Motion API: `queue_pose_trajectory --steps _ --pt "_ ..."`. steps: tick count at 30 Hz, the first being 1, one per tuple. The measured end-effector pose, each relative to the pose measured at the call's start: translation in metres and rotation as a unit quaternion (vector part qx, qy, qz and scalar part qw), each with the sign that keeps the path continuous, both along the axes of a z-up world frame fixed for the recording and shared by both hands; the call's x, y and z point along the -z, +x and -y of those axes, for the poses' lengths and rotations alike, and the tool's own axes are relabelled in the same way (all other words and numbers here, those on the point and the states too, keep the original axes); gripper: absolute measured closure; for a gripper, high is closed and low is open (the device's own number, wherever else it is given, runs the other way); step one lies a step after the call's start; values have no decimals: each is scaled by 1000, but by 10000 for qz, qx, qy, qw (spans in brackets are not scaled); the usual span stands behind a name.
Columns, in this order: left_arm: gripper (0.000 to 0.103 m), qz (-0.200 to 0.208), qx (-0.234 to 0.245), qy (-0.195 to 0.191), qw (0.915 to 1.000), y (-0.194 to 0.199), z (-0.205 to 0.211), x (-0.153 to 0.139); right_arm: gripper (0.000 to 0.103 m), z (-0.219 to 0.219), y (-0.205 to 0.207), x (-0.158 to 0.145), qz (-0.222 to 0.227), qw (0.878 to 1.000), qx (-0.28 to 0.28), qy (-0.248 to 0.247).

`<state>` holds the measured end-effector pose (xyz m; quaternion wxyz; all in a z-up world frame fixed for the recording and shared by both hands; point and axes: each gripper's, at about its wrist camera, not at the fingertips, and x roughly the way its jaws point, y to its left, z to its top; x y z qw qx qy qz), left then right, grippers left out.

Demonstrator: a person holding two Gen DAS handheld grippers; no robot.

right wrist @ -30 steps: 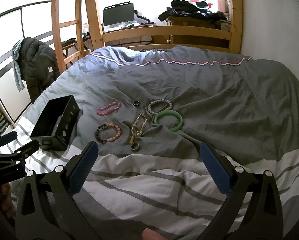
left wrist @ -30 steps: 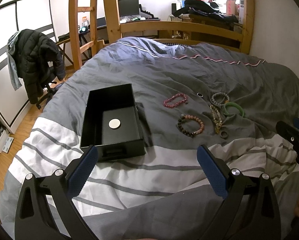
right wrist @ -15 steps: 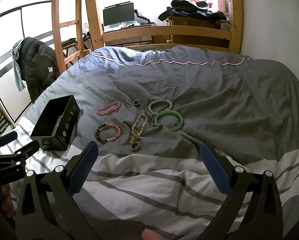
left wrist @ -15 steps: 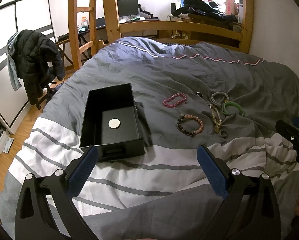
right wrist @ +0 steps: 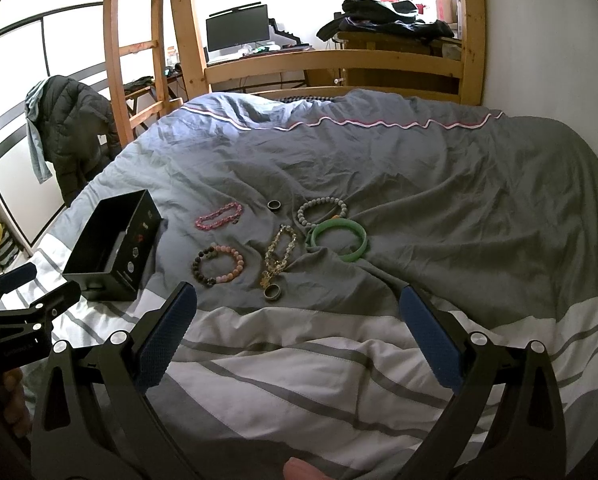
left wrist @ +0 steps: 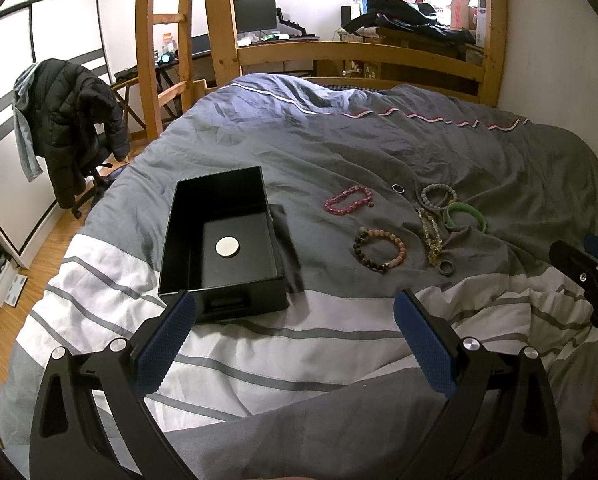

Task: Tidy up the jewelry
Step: 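Move left gripper to the pink-and-dark bead bracelet while right gripper approaches the green jade bangle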

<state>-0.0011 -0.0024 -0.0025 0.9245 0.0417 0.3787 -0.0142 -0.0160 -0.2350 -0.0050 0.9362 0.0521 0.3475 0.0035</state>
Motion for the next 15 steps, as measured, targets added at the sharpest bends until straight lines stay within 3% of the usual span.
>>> queue_pose_trajectory --steps 15 --pt "6 -265 493 -225 9982 26 30 12 3 16 21 -2 15 9998 77 -167"
